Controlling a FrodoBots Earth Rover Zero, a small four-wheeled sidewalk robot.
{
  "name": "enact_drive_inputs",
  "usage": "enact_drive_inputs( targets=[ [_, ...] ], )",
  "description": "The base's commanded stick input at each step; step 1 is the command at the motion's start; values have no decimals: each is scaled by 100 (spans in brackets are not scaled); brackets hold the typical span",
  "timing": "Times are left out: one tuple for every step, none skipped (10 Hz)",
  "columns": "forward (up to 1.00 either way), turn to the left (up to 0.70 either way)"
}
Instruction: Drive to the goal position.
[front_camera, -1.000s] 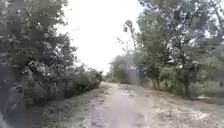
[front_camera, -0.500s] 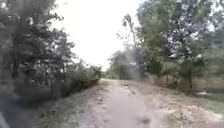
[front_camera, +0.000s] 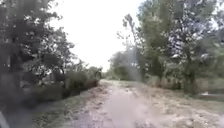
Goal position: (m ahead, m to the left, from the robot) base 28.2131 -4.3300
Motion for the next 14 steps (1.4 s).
enact_drive_inputs(
  targets=[
    [45,-27],
    [45,-18],
    [45,-9],
    [45,0],
    [45,0],
    [45,0],
    [45,0],
    [45,0],
    [45,0],
    [45,0],
    [45,0],
    [45,0],
    [45,0],
    [45,0]
  ],
)
